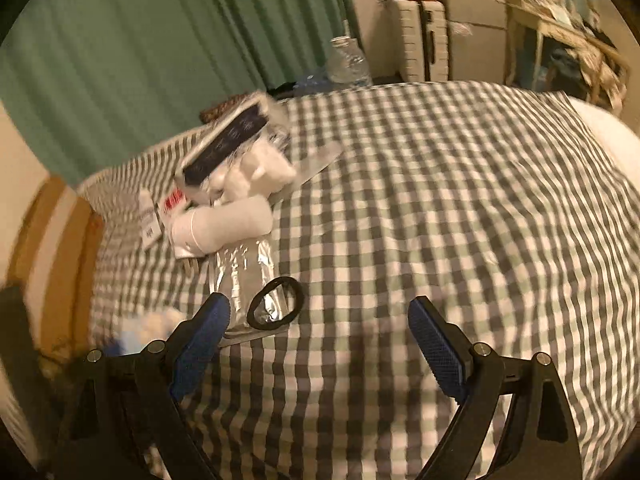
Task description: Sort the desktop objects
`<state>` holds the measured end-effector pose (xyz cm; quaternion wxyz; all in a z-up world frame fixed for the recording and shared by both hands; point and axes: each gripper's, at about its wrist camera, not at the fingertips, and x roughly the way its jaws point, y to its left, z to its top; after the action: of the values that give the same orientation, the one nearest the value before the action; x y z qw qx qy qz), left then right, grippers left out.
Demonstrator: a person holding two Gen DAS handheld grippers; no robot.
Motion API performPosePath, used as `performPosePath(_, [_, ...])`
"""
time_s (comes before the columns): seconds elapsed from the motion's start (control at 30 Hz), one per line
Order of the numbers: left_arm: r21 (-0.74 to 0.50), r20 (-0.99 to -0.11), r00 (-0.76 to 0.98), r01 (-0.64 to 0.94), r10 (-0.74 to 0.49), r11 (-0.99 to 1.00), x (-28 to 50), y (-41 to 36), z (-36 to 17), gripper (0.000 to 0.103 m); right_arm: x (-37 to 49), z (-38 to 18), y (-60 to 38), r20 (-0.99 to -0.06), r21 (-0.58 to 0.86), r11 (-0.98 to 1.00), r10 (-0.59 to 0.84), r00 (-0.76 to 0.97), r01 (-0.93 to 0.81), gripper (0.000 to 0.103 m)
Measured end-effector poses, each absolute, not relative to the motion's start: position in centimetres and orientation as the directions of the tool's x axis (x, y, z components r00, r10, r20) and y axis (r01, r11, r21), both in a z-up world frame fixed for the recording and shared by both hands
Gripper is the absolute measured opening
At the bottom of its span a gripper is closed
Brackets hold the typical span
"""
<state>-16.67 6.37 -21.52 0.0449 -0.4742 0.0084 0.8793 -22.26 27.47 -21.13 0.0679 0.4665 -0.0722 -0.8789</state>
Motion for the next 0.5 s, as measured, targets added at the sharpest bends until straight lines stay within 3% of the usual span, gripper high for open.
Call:
performPosePath(0.07, [-0.046,-0.842,-0.535,-0.054,0.067,-0.998,-16.8,5.3,-21.8,0.077,-22.7,-21.7,26.3,-0.821,0.147,-0.986,-0.167,-0.546,0.081,0.081])
performPosePath(0.13, [-0.091,-0.853,-0.513,-0.031,0.094,-0.995,-17.2,4.8,-22.3,0.077,-23.2,-22.3,25.4,-0.832,0.123,-0.986,-0.162,-0.530,0.109,0.079])
performPosePath(0.27, [-0.104,-0.866,-0.491,-0.017,0.099,-0.994,-18.2,4.1,-23.0,0.077,-24.1,-23.8,24.5,-0.854,0.110,-0.984,-0.166,-0.494,0.141,0.056])
performPosePath(0.4, [-0.123,-0.869,-0.481,-0.012,0.113,-0.992,-18.2,4.2,-23.2,0.077,-24.2,-24.3,24.3,-0.856,0.107,-0.982,-0.172,-0.488,0.158,0.051])
performPosePath(0.47, [-0.122,-0.872,-0.477,-0.010,0.112,-0.992,-18.2,4.2,-23.0,0.077,-24.0,-24.2,24.6,-0.852,0.144,-0.975,-0.209,-0.480,0.170,0.014])
performPosePath(0.5, [-0.125,-0.874,-0.473,-0.008,0.114,-0.992,-18.2,4.2,-23.0,0.077,-24.0,-24.3,24.5,-0.851,0.161,-0.971,-0.228,-0.474,0.177,0.011])
